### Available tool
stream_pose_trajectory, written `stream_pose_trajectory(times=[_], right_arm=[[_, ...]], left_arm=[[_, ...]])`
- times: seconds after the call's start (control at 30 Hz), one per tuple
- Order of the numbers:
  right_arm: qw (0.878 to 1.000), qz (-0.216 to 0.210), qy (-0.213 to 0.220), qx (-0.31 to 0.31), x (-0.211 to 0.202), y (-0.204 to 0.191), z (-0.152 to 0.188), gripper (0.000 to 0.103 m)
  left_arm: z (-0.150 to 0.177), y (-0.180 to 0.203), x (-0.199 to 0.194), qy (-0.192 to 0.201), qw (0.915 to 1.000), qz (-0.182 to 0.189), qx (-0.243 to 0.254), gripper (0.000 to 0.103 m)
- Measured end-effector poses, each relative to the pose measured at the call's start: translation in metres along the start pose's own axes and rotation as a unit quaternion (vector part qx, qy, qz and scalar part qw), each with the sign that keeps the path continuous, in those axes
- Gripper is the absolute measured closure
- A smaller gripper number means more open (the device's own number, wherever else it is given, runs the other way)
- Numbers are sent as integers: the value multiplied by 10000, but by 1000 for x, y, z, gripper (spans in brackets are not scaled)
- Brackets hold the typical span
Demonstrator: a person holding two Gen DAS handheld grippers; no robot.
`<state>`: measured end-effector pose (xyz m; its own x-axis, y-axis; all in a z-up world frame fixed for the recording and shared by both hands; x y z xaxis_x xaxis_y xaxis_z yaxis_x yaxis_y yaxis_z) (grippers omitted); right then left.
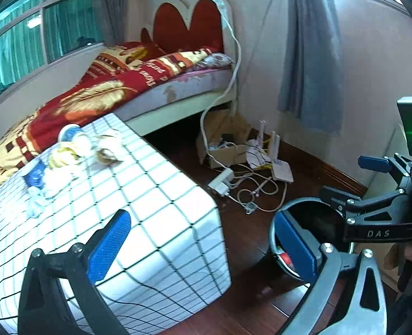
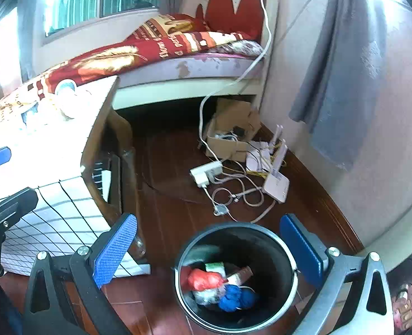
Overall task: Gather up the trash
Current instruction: 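Move both tools back from the bucket to the grid-covered box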
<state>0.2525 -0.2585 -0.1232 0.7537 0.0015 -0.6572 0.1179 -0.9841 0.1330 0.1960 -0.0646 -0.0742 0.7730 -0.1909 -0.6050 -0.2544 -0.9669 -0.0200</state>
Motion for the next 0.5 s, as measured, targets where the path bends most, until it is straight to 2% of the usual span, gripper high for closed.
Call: stream_pose_trajectory(times=[0.2, 0.33, 0.5], right_arm=[[9991, -327, 274, -81, -5, -36, -21, 0], [9958, -810, 379, -178, -8, -72, -32, 0], [9936, -963, 377, -455, -10, -113, -42, 0]], left_arm=[[9, -42, -13, 42, 9991, -301, -287, 0], [19, -74, -23, 112, 9974, -408, -579, 0], [34, -118, -36, 136, 9941, -586, -898, 4]])
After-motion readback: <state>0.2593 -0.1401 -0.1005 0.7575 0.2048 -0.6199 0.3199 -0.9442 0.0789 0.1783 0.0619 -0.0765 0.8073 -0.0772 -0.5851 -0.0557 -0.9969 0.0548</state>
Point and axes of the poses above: each gripper's, at about its wrist camera, not at the fingertips, and x roughly the way its jaws point, y to its right, z to its underside, the point moved 9 cm from there along x, roughly the way its jaws point, and after that the axes turned 6 degrees about z, right-handed, at the moved point
